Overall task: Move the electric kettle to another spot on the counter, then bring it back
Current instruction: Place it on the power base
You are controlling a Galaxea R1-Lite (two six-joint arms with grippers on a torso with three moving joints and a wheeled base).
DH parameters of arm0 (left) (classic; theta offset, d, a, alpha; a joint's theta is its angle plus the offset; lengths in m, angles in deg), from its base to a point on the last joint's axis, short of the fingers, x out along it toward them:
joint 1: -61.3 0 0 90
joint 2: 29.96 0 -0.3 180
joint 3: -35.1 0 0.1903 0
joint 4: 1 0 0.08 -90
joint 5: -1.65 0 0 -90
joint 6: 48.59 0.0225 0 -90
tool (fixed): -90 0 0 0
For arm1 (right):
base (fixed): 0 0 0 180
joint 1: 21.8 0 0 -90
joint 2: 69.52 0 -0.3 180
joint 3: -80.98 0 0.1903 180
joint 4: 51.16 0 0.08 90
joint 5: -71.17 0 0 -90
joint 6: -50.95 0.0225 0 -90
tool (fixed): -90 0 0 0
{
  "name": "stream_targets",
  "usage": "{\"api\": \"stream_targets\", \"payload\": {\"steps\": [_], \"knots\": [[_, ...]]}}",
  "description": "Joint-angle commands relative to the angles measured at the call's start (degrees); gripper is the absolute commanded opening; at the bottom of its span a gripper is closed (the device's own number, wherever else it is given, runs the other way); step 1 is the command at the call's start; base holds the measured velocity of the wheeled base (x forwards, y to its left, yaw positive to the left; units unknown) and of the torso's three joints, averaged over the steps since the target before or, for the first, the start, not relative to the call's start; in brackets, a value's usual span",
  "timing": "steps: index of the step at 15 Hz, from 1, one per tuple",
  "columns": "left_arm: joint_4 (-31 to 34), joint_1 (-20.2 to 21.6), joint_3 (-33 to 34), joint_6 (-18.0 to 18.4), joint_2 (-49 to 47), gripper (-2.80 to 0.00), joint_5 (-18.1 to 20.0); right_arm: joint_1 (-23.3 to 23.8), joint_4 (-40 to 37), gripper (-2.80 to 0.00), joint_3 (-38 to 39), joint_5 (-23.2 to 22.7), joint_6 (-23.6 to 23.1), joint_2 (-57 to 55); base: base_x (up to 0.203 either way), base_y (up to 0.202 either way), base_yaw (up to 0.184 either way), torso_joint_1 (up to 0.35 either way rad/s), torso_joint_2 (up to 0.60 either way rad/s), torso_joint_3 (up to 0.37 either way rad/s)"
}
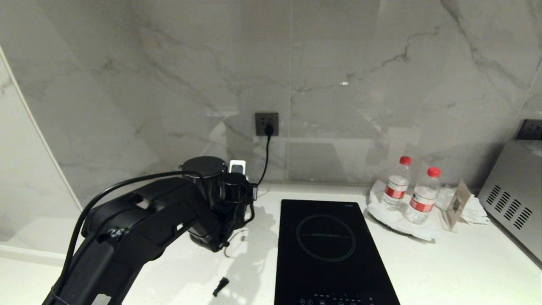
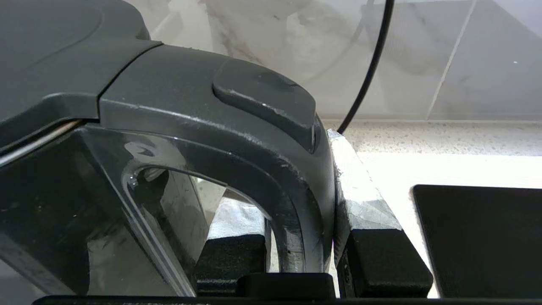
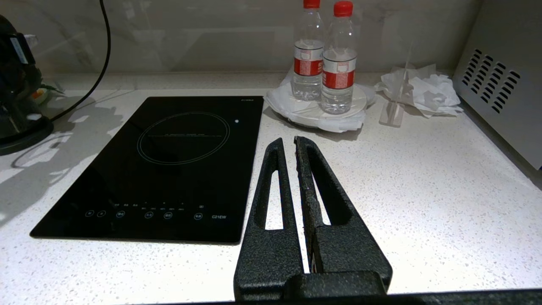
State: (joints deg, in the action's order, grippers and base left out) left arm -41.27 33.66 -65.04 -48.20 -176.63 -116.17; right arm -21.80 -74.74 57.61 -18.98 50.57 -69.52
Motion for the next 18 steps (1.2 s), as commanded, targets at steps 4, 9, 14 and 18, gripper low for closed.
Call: {"api": "stream_targets", "payload": {"steps": [4,9,14,18], "knots": [[-0.74,-0.3,2.53,-1.2,1.74,-2.8,-0.14,0.0,0.03,-2.8,0.0,-0.02,0.03,0.0,0.0,0.0,0.0,0.0,0.0,0.0],[-0.79,-1.71,2.94,-1.44,2.36,-2.8,-0.14,0.0,0.03,-2.8,0.0,-0.02,0.03,0.0,0.0,0.0,0.0,0.0,0.0,0.0],[-0.79,-1.88,3.39,-1.79,2.35,-2.8,-0.05,0.0,0.03,-2.8,0.0,-0.02,0.02,0.0,0.0,0.0,0.0,0.0,0.0,0.0],[-0.79,-0.63,2.75,-1.79,0.33,-2.8,0.12,0.0,0.03,-2.8,0.0,-0.02,0.03,0.0,0.0,0.0,0.0,0.0,0.0,0.0]]}}
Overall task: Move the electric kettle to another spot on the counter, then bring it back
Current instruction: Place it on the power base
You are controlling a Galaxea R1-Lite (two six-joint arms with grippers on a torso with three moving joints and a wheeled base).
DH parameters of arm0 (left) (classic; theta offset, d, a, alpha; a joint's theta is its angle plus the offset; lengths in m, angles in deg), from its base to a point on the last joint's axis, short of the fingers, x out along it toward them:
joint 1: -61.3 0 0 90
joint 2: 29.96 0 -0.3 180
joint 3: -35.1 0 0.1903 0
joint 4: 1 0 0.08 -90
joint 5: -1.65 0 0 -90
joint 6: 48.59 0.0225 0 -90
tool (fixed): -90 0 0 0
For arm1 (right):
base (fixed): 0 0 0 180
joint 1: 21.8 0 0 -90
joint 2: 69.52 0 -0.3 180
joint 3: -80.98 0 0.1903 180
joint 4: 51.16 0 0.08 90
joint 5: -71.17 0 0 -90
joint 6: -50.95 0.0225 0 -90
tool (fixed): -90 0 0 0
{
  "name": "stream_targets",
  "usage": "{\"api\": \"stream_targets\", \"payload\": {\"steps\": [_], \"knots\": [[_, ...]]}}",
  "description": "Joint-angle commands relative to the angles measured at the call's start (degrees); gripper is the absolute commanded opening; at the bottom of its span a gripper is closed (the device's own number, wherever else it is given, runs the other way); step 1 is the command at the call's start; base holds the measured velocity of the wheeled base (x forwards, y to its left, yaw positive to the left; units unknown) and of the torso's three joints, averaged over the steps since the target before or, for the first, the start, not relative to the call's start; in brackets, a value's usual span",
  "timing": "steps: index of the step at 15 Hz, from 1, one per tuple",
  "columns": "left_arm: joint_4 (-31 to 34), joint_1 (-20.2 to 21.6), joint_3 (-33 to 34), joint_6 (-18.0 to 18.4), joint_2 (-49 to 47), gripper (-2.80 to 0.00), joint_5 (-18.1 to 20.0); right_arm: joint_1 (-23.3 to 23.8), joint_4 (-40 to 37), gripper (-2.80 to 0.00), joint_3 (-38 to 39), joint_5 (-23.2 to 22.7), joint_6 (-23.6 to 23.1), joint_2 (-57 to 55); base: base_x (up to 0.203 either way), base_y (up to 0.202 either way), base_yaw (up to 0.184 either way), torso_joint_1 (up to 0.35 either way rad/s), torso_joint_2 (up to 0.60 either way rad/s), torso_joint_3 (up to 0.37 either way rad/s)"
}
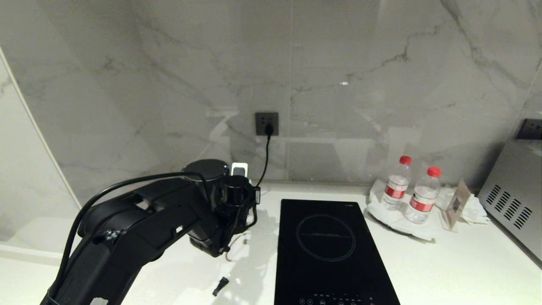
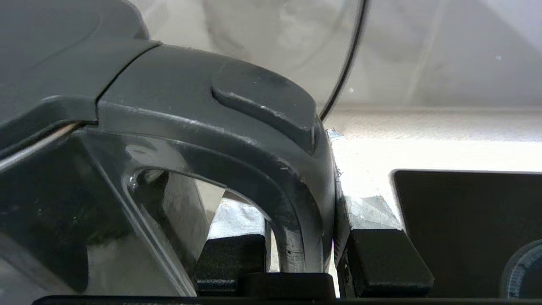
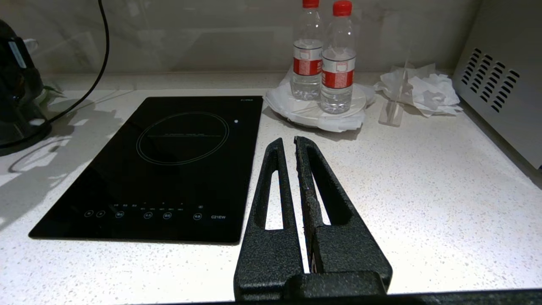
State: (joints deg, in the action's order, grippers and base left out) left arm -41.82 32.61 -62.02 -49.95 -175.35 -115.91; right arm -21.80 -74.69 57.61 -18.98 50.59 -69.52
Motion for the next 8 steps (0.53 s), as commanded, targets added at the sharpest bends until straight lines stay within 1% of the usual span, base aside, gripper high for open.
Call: {"api": "stream_targets", "payload": {"steps": [1,3,8], "knots": [[-0.24,0.57,-0.51,-0.04,-1.04,-2.8,-0.12,0.0,-0.02,-2.8,0.0,-0.02,0.0,0.0,0.0,0.0,0.0,0.0,0.0,0.0],[-0.15,1.27,-0.86,-0.04,-1.48,-2.8,0.05,0.0,-0.02,-2.8,0.0,-0.02,0.0,0.0,0.0,0.0,0.0,0.0,0.0,0.0],[-0.42,0.92,0.26,-0.93,-1.12,-2.8,-0.39,0.0,-0.02,-2.8,0.0,-0.02,0.0,0.0,0.0,0.0,0.0,0.0,0.0,0.0]]}}
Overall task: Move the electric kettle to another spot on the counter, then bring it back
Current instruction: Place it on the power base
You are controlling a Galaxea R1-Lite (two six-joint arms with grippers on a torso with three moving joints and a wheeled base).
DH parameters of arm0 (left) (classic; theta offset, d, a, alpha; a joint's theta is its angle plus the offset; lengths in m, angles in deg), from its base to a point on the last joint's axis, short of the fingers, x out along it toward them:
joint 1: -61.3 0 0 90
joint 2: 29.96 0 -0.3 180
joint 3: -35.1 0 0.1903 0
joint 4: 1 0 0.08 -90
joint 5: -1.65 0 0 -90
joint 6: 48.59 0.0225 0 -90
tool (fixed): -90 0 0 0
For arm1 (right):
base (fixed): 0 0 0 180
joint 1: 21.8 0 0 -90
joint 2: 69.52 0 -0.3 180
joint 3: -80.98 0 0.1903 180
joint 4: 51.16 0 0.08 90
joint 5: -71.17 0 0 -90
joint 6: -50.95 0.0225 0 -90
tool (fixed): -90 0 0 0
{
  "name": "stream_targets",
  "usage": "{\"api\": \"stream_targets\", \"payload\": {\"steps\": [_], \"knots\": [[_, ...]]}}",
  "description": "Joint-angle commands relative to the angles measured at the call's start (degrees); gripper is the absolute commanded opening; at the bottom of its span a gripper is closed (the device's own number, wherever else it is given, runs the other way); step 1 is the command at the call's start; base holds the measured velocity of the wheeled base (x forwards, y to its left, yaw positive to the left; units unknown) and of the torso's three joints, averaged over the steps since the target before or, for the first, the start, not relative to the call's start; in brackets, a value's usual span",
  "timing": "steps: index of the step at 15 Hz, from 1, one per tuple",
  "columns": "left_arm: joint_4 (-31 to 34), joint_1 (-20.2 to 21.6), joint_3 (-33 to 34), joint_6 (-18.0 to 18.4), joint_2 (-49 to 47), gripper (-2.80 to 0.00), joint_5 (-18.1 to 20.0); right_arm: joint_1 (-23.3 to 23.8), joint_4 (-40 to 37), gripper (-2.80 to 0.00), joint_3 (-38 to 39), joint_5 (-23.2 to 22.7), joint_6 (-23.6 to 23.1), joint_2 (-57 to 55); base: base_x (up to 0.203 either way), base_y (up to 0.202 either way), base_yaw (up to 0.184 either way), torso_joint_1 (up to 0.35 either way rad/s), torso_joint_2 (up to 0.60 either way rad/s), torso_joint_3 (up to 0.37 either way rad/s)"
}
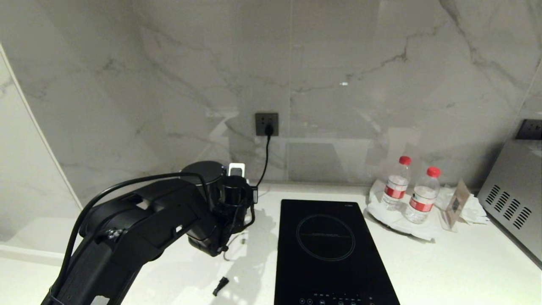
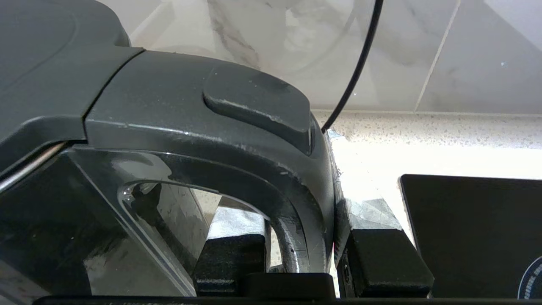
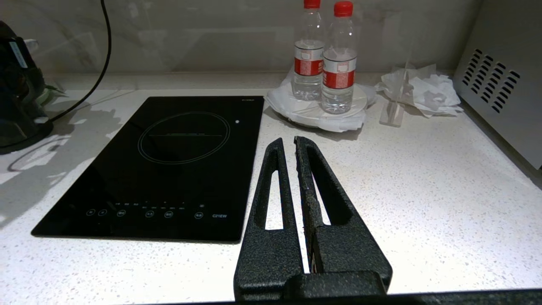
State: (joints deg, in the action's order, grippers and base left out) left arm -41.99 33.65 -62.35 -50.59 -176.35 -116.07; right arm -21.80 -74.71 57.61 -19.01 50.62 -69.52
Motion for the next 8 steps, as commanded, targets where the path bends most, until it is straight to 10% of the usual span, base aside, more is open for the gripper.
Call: {"api": "stream_targets", "payload": {"steps": [1,8], "knots": [[-0.33,-0.23,1.86,-0.78,0.1,-2.8,-0.22,0.0,-0.01,-2.8,0.0,0.01,-0.02,0.0,0.0,0.0,0.0,0.0,0.0,0.0],[-1.74,-1.0,4.91,-0.9,0.49,-2.8,-0.05,0.0,0.01,-2.8,0.0,0.01,-0.02,0.0,0.0,0.0,0.0,0.0,0.0,0.0]]}}
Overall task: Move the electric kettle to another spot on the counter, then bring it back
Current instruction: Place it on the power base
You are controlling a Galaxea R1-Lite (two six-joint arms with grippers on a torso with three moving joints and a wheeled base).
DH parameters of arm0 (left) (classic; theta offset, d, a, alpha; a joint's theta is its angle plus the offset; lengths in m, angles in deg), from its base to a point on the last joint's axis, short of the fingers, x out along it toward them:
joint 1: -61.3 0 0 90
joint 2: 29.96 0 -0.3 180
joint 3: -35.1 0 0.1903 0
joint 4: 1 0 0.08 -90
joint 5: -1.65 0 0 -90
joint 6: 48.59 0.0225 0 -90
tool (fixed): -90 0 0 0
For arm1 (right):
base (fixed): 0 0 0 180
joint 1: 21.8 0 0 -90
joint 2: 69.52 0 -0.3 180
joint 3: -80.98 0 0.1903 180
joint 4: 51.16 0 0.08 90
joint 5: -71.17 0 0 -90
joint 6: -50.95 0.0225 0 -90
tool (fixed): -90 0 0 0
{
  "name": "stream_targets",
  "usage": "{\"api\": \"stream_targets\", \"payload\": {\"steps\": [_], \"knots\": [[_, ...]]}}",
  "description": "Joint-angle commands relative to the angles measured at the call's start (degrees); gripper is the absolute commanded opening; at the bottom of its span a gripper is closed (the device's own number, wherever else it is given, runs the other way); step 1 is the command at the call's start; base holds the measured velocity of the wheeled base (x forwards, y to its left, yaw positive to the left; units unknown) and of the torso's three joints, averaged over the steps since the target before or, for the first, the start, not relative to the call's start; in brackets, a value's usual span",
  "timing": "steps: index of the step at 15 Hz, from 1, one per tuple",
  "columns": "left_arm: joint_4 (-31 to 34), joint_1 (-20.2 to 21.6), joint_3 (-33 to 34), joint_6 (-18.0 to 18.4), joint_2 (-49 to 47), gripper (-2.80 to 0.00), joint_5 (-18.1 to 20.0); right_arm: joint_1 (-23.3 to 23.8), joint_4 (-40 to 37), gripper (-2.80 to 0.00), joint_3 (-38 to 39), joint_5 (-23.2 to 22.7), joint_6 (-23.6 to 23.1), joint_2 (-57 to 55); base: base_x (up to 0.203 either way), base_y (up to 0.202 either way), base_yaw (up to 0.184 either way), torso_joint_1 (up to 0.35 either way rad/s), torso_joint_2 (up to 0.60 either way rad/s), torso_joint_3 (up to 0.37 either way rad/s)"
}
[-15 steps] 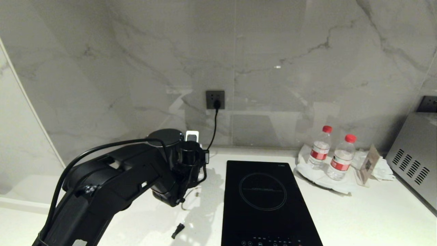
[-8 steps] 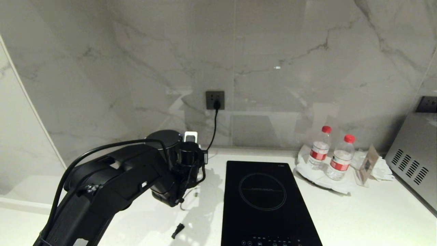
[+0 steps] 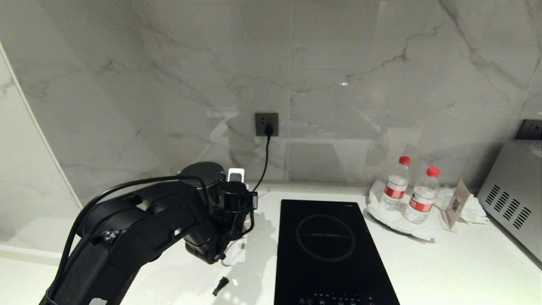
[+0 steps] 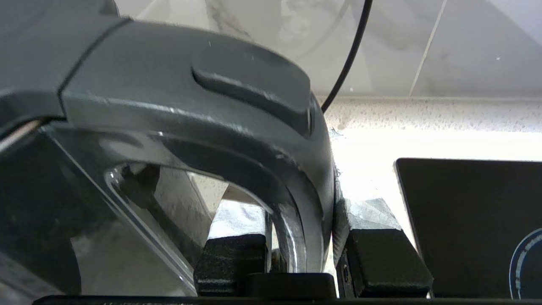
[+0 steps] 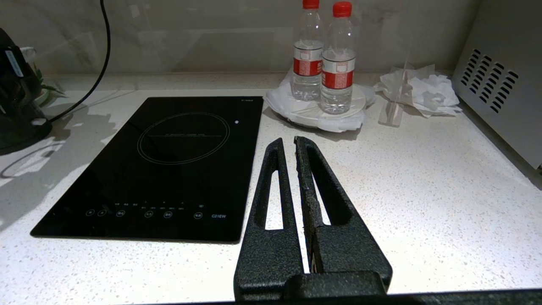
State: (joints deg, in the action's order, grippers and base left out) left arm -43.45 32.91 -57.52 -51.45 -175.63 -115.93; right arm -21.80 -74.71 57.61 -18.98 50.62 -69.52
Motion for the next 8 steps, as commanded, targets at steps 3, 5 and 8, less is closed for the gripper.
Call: {"api": "stream_targets", "payload": {"steps": [3,5,8], "knots": [[-0.28,-0.44,-0.18,-0.04,0.29,0.0,-0.2,0.0,0.01,-2.8,0.0,-0.02,-0.02,0.0,0.0,0.0,0.0,0.0,0.0,0.0],[-0.28,-0.64,-0.17,-0.04,1.15,0.0,-0.28,0.0,0.01,-2.8,0.0,-0.02,-0.11,0.0,0.0,0.0,0.0,0.0,0.0,0.0],[-0.36,-0.79,0.25,-0.12,2.04,0.0,-0.37,0.0,0.01,-2.8,0.0,-0.02,-0.11,0.0,0.0,0.0,0.0,0.0,0.0,0.0]]}}
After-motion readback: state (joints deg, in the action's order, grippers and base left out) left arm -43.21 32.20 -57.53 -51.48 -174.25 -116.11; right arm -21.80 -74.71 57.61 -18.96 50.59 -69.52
